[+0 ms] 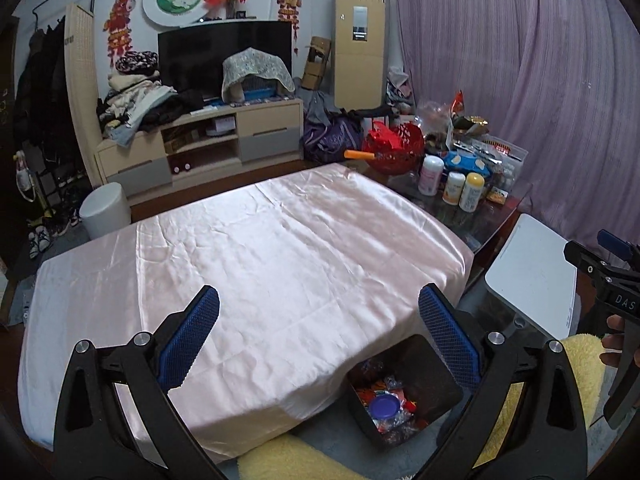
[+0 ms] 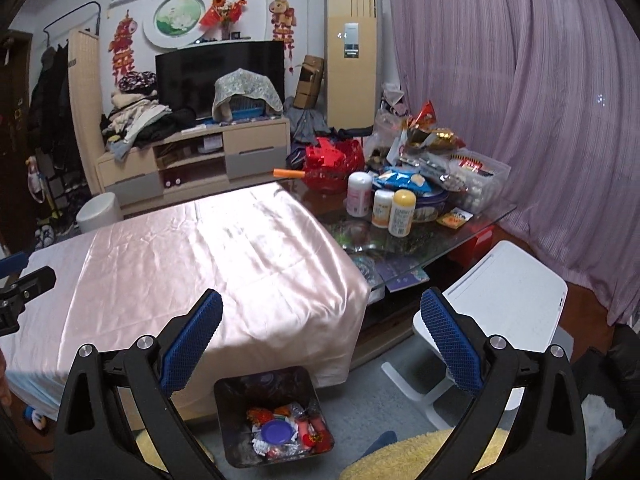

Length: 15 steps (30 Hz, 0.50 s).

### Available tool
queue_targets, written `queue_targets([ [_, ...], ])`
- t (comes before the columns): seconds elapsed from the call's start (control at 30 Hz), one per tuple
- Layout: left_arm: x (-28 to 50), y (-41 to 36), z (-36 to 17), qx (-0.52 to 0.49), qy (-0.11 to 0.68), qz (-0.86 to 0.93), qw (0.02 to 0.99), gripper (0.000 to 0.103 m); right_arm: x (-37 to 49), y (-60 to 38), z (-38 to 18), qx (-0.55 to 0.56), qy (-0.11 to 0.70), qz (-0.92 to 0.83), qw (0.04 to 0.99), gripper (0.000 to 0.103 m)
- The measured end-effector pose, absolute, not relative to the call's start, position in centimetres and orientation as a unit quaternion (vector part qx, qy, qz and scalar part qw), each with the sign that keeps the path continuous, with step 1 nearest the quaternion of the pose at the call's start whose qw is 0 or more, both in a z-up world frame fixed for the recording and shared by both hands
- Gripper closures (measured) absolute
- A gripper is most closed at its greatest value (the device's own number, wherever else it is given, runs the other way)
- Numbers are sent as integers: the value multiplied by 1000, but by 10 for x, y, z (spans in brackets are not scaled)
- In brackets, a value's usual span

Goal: Collect trash

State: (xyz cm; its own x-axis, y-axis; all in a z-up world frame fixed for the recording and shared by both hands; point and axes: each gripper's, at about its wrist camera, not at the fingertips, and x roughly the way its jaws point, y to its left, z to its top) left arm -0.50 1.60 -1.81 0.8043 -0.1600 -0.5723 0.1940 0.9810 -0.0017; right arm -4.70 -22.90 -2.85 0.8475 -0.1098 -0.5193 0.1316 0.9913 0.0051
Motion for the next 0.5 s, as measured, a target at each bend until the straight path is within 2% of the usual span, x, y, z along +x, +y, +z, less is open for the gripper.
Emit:
queue_targets([
  [0.5,-38,24,7,13,245,-79,966,8,-84,-214,8,9,206,-87,975,3],
])
